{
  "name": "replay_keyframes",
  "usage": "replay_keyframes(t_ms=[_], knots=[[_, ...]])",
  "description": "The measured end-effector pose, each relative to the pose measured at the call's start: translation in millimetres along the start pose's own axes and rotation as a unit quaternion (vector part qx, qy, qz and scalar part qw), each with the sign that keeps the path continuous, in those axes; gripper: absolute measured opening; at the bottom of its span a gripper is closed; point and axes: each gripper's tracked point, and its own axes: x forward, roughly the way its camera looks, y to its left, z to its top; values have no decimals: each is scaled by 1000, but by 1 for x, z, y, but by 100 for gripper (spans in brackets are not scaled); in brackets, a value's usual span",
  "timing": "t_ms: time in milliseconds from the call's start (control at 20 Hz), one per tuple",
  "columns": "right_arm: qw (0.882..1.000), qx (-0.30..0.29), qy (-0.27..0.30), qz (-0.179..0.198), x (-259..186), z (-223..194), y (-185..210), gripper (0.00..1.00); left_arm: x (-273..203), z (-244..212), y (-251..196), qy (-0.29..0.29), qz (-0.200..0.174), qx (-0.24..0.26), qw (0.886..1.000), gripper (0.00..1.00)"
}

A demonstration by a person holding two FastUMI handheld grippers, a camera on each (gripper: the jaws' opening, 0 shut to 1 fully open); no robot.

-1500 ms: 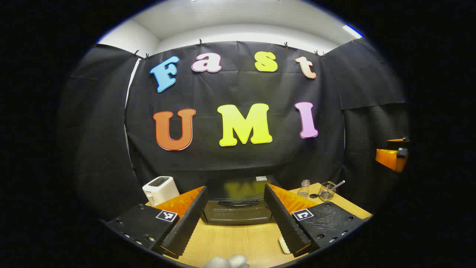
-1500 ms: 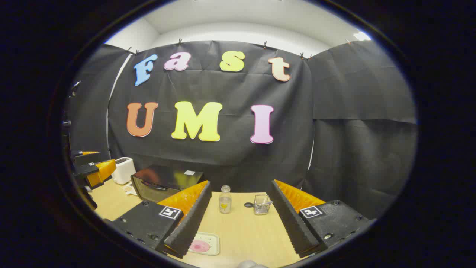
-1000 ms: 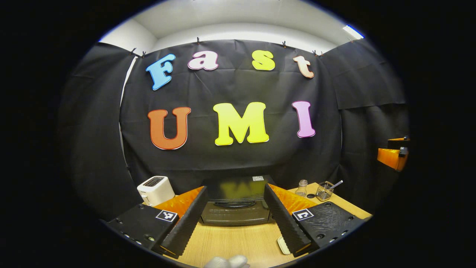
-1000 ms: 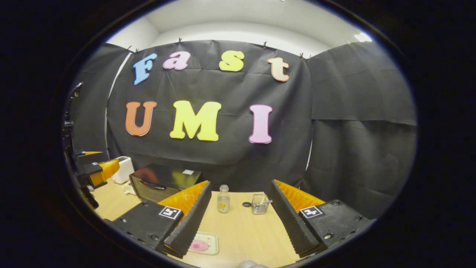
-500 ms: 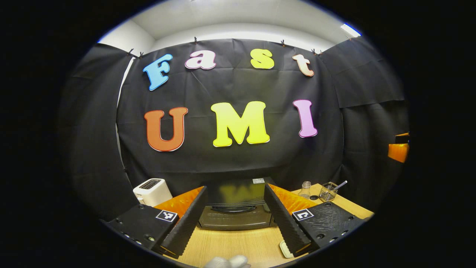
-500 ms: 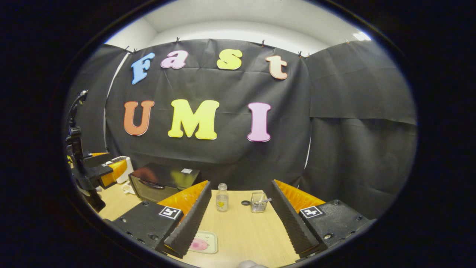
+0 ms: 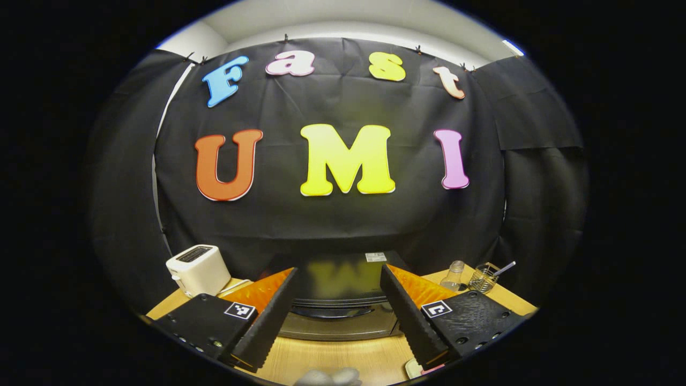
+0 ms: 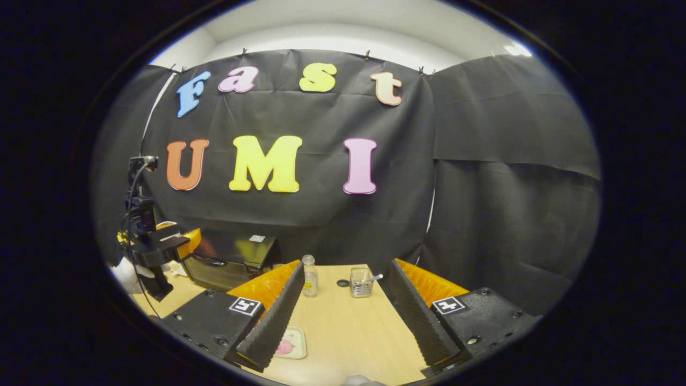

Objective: Open the electric oven with the left hand, put the food in, and close the electric oven.

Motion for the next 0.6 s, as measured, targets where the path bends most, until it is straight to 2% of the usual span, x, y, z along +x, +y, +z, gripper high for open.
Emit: replay_keyframes(t_ms=[300,550,600], knots=[[999,5,19,-28,-8,-10,-13,96,50,-52,11,50,13,-1,999,97],[999,13,31,-40,-10,-19,-17,97,59,-86,8,90,10,7,996,97],[999,13,32,-40,-10,-19,-16,97,60,-79,8,76,11,7,997,97]])
